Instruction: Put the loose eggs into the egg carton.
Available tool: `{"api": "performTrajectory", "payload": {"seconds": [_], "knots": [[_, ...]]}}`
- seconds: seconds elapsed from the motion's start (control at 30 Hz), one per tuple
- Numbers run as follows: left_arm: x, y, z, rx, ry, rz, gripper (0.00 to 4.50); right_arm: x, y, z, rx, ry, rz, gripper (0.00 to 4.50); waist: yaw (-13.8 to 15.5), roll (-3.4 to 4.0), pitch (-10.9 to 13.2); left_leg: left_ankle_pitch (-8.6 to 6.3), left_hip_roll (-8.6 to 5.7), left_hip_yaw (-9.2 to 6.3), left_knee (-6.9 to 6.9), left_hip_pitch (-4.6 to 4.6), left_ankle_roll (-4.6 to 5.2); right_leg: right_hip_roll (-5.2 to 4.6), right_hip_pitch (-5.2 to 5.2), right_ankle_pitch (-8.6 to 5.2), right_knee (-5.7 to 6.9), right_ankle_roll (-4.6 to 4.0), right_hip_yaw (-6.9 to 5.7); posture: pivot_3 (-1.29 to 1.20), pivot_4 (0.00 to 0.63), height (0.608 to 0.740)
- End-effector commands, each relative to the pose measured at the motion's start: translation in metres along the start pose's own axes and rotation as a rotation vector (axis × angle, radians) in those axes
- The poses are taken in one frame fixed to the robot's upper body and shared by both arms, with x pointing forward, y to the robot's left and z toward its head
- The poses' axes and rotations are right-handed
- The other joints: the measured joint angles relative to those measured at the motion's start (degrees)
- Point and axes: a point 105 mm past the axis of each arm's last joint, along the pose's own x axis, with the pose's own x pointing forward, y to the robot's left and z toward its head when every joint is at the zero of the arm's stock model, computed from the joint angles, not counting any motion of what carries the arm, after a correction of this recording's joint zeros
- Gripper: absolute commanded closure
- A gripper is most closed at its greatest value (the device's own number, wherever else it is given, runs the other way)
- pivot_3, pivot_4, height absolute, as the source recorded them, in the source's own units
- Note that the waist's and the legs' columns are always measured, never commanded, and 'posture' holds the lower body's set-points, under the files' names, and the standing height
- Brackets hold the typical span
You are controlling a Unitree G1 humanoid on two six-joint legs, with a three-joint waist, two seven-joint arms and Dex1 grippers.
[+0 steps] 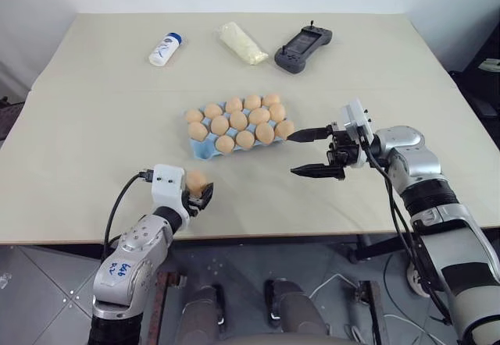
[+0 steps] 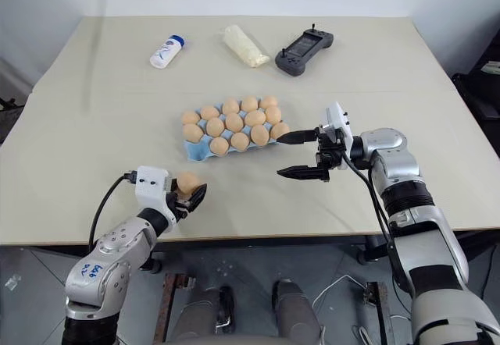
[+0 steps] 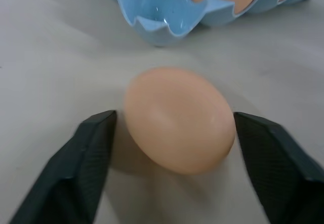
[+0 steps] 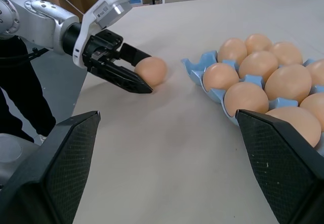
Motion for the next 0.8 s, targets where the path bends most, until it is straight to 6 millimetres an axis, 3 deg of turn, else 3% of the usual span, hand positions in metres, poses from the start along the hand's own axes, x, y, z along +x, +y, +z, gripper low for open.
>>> {"api": "performTrajectory", "payload": {"seconds": [0.03,0.1,0.23,0.37,0.47,0.6,0.8], "knots": [[0.002,0.0,0.008,0.011,-0.03,-0.004,2.06,-0.008,0.006,0.012,-0.028,-0.046,0.048,0.0,0.0,0.0,0.0,0.0,0.0,0.0,0.0,0.0,0.0,0.0,0.0,0.0,0.0,0.0,-0.01,0.0,0.15,0.74],[0.003,-0.005,0.009,0.008,-0.035,-0.017,2.42,-0.009,0.006,0.008,-0.019,-0.04,0.043,0.0,0.0,0.0,0.0,0.01,0.0,0.0,0.0,0.0,0.01,0.0,0.0,0.0,-0.01,0.0,0.0,0.0,0.15,0.74],[-0.001,-0.012,0.018,-0.014,-0.082,-0.029,2.5,-0.01,0.006,0.006,-0.013,-0.043,0.034,0.0,0.0,0.0,0.0,0.02,0.0,0.0,0.01,0.0,0.04,0.0,0.01,0.0,-0.01,0.01,0.0,0.0,0.15,0.74],[-0.015,-0.027,0.049,-0.02,-0.277,-0.091,2.51,-0.011,0.005,0.006,-0.014,-0.052,0.022,0.0,0.0,0.0,0.0,0.02,0.0,0.01,0.02,-0.01,0.05,0.0,0.0,0.01,-0.01,0.01,0.0,0.0,0.15,0.74],[-0.017,-0.035,0.059,-0.047,-0.299,-0.115,2.52,-0.012,0.005,0.005,-0.013,-0.053,0.016,0.0,0.1,0.0,0.0,0.01,0.0,0.01,0.03,-0.02,0.04,0.01,0.02,0.01,0.0,0.01,0.0,0.0,0.15,0.74],[-0.005,-0.024,0.078,0.007,-0.38,-0.083,2.52,-0.011,0.005,0.005,-0.015,-0.063,0.007,0.0,0.1,0.0,0.0,0.02,-0.02,0.01,0.12,0.0,0.05,0.03,0.06,0.03,0.03,0.05,0.01,0.0,0.15,0.74],[0.023,-0.015,0.073,0.037,-0.357,-0.019,2.52,-0.011,0.003,0.005,-0.017,-0.074,-0.011,0.0,0.3,0.0,0.0,0.08,-0.02,0.03,0.13,0.0,0.19,0.04,0.08,0.05,0.01,0.07,0.01,0.0,0.15,0.74]]}}
